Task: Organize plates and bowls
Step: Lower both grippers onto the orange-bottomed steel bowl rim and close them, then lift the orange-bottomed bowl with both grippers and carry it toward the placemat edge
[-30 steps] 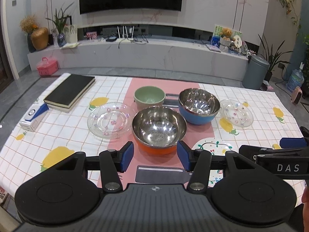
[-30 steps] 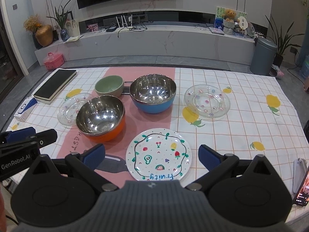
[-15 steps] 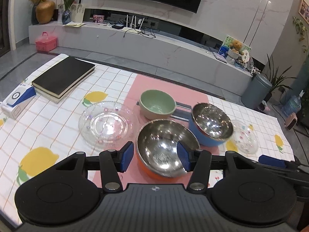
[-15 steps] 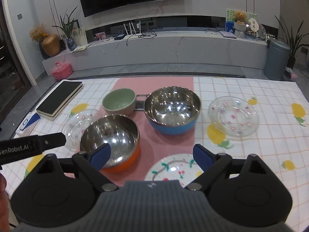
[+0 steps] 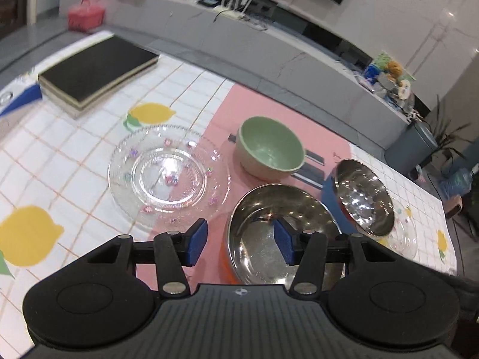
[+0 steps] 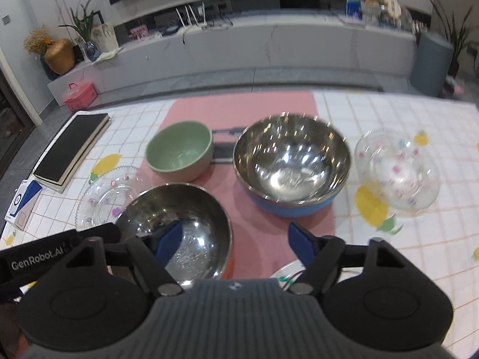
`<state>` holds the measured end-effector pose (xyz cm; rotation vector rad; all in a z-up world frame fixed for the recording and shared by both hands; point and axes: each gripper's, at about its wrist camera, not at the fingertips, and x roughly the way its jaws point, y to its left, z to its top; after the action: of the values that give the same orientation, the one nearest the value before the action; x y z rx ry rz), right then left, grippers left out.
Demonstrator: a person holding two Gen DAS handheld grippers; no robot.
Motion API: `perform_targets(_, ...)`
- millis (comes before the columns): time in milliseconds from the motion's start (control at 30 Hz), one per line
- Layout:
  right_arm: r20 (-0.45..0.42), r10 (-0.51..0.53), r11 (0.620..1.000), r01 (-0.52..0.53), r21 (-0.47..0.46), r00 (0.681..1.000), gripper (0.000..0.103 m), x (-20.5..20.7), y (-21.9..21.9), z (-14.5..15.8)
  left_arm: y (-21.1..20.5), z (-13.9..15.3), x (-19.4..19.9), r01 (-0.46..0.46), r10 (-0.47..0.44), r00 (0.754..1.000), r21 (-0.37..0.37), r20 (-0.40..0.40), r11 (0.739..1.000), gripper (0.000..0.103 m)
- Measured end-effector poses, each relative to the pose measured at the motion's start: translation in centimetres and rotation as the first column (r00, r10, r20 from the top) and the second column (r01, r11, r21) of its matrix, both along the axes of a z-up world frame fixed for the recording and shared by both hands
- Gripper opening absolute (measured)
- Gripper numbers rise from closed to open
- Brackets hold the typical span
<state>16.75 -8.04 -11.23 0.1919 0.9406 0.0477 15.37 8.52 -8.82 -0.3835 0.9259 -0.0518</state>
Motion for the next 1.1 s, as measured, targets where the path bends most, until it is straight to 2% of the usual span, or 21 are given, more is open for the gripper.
perform_targets(100,-0.045,-0.030,0.998,0.033,0.044,0.998,0.069,0.5,-0.1,-0.9,-0.1,-0.5,0.7,-0.019,0.020,0.999,0.010,-0.032,1.000,0.052)
perform_targets(333,-0.108,-0.054,0.991,0.067,0.115,0.993,0.040,0.9,-0.2,-2.2,-0.6,-1.3,1.6,-0.010,0.011,0.998,0.020,-0.058,1.000,0.032)
perform_targets(433,-0.129,-0.050,0.986,0.069,0.150,0.990,0.022,1.0,-0.4,-2.6,-0.7,-1.4,1.5,-0.010,0.012,0.998,0.032,-0.055,0.999,0.024)
perform_targets(567,-0.131,-0.056,0.989,0.073,0.131,0.990,0.014,1.0,-0.3,-2.6,-0.9,-1.3,1.6,-0.007,0.010,0.998,0.055,-0.055,0.998,0.013)
perform_targets(700,-0.137,-0.058,0.990,0.075,0.118,0.989,0.007,1.0,-0.4,-2.4,-1.0,-1.0,1.5,-0.007,0.010,0.999,0.079,-0.049,0.997,0.008)
perform_targets(1100,-0.114,-0.035,0.991,0.049,0.122,0.993,0.008,-1.7,-0.3,0.3,-0.5,1.5,-1.2,-0.028,0.030,0.999,0.067,-0.029,0.997,0.006)
